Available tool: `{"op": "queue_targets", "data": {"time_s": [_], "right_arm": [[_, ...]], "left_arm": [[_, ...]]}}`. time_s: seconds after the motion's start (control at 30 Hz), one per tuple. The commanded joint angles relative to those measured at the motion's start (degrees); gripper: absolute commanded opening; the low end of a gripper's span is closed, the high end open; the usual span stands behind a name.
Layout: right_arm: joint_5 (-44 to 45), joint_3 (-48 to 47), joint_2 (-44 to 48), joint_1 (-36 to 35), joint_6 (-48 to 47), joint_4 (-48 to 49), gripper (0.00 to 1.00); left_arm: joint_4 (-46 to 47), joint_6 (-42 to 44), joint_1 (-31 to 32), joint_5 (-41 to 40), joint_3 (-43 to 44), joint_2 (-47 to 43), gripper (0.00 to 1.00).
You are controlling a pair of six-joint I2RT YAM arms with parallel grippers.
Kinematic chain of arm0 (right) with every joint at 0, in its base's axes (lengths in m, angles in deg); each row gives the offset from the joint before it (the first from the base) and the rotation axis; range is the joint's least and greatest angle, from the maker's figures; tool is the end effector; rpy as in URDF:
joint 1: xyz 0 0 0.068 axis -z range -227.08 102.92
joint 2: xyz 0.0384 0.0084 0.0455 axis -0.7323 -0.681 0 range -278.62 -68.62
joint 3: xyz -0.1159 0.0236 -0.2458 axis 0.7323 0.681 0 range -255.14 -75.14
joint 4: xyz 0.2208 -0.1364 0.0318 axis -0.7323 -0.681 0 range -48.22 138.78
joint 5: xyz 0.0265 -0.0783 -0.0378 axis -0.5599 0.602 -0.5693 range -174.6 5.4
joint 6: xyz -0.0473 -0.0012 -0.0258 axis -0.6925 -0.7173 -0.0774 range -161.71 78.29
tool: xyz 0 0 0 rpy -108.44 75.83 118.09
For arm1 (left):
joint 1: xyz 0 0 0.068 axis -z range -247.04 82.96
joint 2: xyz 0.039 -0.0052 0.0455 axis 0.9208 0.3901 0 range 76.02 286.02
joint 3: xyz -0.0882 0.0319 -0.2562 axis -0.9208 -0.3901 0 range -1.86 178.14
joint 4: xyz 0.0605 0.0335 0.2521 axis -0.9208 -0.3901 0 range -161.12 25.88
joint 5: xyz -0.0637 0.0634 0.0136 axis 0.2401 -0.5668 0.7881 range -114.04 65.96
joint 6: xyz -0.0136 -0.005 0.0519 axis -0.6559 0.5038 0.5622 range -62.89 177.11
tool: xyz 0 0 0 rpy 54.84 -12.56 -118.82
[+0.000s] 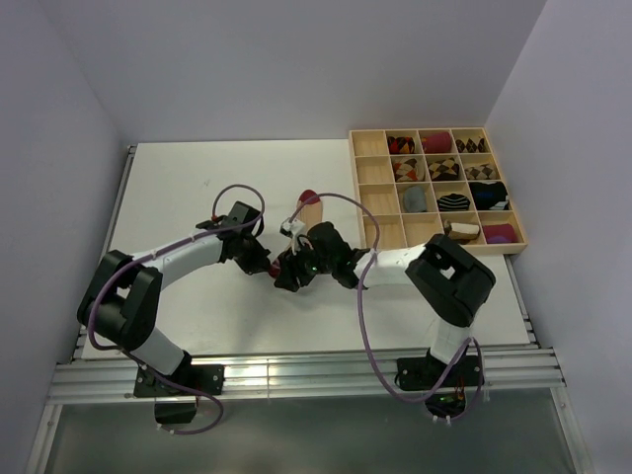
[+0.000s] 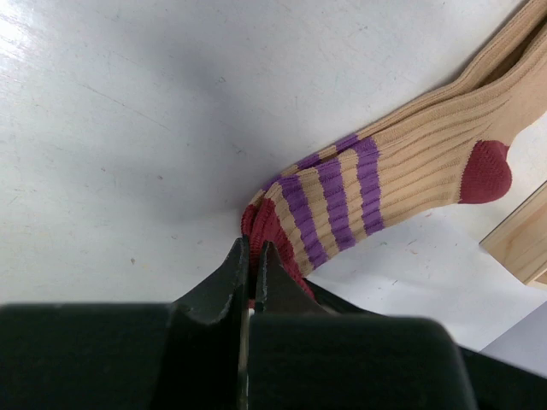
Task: Roll the socks
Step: Roll the sock at the center of the board.
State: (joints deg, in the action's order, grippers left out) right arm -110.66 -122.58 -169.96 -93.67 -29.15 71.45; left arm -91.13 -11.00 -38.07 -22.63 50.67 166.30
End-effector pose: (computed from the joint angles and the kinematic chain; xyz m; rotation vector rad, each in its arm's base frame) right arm 0.2329 0.2689 0.1548 -0.9316 2.0496 1.0699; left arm 0.2607 -0.1453 0.1760 -0.9391 2.6653 -0.4974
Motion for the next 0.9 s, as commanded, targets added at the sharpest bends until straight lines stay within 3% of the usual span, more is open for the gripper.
{"op": "queue_targets", "data": {"time_s": [0.0, 0.33, 0.57, 0.67, 0.7, 0.8, 0.87], "right_arm": [[10.31, 0.25, 2.55, -2.54, -5.7, 1.14, 0.58], [17.97, -2.3, -0.26, -8.08, -9.74, -0.44, 0.57], [23.06, -2.83, -2.46, -9.84, -9.92, 0.09, 0.47], [24.3, -2.74, -3.16, -9.93, -9.31, 0.53, 0.33], [24.31, -2.57, -3.34, -9.93, -8.87, 0.53, 0.21], [22.82, -1.87, -2.9, -9.84, -7.55, 0.44, 0.0], [19.67, -1.78, -2.64, -8.61, -5.8, 0.35, 0.0]], "left_arm": [[-2.18, 0.36, 0.12, -1.15, 2.13, 0.07, 0.01], [-1.03, -1.93, 0.21, -1.15, 0.29, -1.07, 0.01], [0.28, -3.07, 0.21, -0.88, -0.76, -0.72, 0.01], [0.02, -3.25, 0.21, -1.15, -0.59, -0.72, 0.01], [-0.07, -3.34, 0.21, -1.15, -0.5, -0.72, 0.01], [-0.15, -3.69, 0.21, -1.15, -0.5, -1.42, 0.01], [-0.24, -4.47, 0.21, -3.93, -1.12, -2.64, 0.02]]}}
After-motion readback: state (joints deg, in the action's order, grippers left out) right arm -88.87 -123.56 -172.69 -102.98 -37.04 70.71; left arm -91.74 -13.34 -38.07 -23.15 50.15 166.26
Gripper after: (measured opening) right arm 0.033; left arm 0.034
